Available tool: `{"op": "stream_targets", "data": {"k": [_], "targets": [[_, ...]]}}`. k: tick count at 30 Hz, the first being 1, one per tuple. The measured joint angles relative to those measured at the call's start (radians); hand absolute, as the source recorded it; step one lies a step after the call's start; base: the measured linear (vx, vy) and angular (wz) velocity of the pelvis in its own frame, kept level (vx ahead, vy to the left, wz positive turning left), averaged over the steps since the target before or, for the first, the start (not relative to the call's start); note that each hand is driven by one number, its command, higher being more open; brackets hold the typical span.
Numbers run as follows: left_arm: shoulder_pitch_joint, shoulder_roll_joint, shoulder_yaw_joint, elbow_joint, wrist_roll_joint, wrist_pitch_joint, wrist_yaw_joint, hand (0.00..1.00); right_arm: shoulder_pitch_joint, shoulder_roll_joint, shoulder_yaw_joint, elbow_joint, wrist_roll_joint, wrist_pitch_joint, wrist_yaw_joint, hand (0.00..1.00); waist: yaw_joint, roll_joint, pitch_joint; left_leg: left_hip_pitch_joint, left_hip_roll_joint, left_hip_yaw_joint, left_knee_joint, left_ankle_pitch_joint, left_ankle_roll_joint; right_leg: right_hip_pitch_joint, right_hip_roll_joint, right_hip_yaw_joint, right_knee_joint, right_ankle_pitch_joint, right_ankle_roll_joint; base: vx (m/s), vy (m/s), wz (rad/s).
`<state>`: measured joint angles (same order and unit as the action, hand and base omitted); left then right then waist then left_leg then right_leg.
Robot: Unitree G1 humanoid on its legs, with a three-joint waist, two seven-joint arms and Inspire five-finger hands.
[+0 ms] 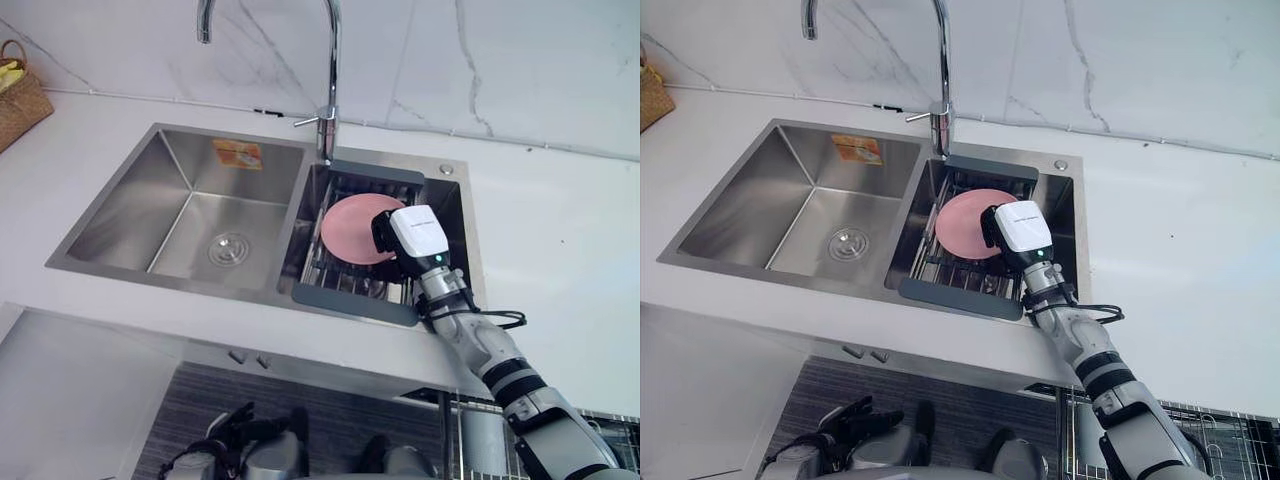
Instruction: Walk over to the sink, pick up the cup, carry it to the dishwasher, place the cup inside the dishwasher, then close the dishwasher door
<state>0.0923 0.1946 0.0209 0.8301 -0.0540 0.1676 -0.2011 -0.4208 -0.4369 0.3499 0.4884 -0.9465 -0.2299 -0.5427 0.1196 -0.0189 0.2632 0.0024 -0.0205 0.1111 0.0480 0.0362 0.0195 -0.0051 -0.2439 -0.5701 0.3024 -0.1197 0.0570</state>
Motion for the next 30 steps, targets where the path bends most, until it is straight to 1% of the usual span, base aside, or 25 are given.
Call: {"op": "stream_targets", "data": {"k": [8,11,12,16,19,20,21,24,27,30], "targets": [[0.0,-0.005,0.013,0.0,0.006,-0.004,-0.005,1.0,0.0,-0.006,0.0,0.0,0.0,0.0,-0.018,0.0,0.001,0.001,0.003,-0.005,-0.002,-0.01,0.004,0.0,0.0,0.0,-0.005,-0.008,0.012,-0.011,0.003,0.0,-0.015,0.03],[0.0,-0.005,0.013,0.002,0.01,-0.007,-0.005,1.0,0.0,-0.007,0.0,-0.001,0.001,-0.001,-0.024,0.0,0.001,0.001,0.004,0.0,-0.002,-0.014,-0.007,-0.001,0.003,0.0,-0.006,-0.01,0.012,-0.014,-0.002,0.01,-0.023,0.02],[0.0,-0.005,0.013,0.001,0.013,-0.008,-0.005,1.0,0.0,-0.007,0.0,-0.002,0.001,-0.001,-0.024,1.0,0.001,0.001,0.004,0.001,-0.002,-0.014,-0.009,-0.001,0.003,0.0,-0.005,-0.01,0.013,-0.014,-0.002,0.0,0.0,0.0],[0.0,-0.005,0.014,0.001,0.015,-0.009,-0.005,1.0,0.0,-0.008,0.0,-0.006,0.02,-0.007,-0.026,1.0,0.0,0.003,0.005,0.003,-0.001,-0.011,-0.007,0.005,-0.005,0.0,-0.005,-0.006,0.015,-0.013,-0.001,0.02,-0.025,0.0],[0.001,-0.009,0.016,0.002,0.015,-0.009,-0.004,1.0,0.002,-0.011,-0.003,-0.015,0.09,-0.007,-0.033,1.0,-0.001,0.004,0.005,0.006,-0.001,-0.008,-0.01,0.004,-0.004,0.0,-0.005,-0.003,0.016,-0.015,-0.004,0.0,0.0,0.0],[0.001,-0.011,0.016,0.001,0.015,-0.011,-0.004,1.0,0.011,-0.009,-0.02,-0.031,0.115,-0.007,-0.04,1.0,-0.001,0.008,0.008,0.008,0.0,-0.007,-0.011,0.004,-0.004,0.0,-0.005,-0.002,0.016,-0.015,-0.004,0.02,-0.023,-0.03],[0.001,-0.016,0.017,0.001,0.015,-0.014,-0.004,1.0,0.022,0.008,-0.062,-0.054,0.152,-0.007,-0.083,1.0,0.0,0.015,0.012,0.009,0.0,-0.005,-0.014,0.004,-0.004,-0.001,-0.004,0.001,0.016,-0.015,-0.004,0.03,-0.022,-0.04],[0.001,-0.028,0.017,0.0,0.015,-0.015,0.003,1.0,0.042,0.072,-0.155,-0.122,0.218,-0.007,-0.17,1.0,-0.001,0.031,0.021,0.024,-0.001,0.01,-0.027,0.005,-0.003,-0.004,-0.005,0.016,0.022,-0.016,-0.006,0.05,-0.02,-0.13],[0.001,-0.028,0.017,0.001,0.014,-0.014,0.006,1.0,0.057,0.086,-0.198,-0.17,0.22,-0.007,-0.204,1.0,-0.002,0.031,0.021,0.032,0.0,0.016,-0.029,0.006,0.001,-0.005,-0.005,0.021,0.029,-0.018,-0.006,0.08,-0.045,-0.09],[0.001,-0.028,0.017,0.005,0.015,-0.009,0.013,1.0,0.072,0.098,-0.211,-0.183,0.22,-0.007,-0.209,1.0,-0.006,0.031,0.021,0.049,0.001,0.022,-0.038,0.004,0.0,0.005,-0.003,0.024,0.029,-0.019,-0.005,0.07,-0.03,-0.08]]}}
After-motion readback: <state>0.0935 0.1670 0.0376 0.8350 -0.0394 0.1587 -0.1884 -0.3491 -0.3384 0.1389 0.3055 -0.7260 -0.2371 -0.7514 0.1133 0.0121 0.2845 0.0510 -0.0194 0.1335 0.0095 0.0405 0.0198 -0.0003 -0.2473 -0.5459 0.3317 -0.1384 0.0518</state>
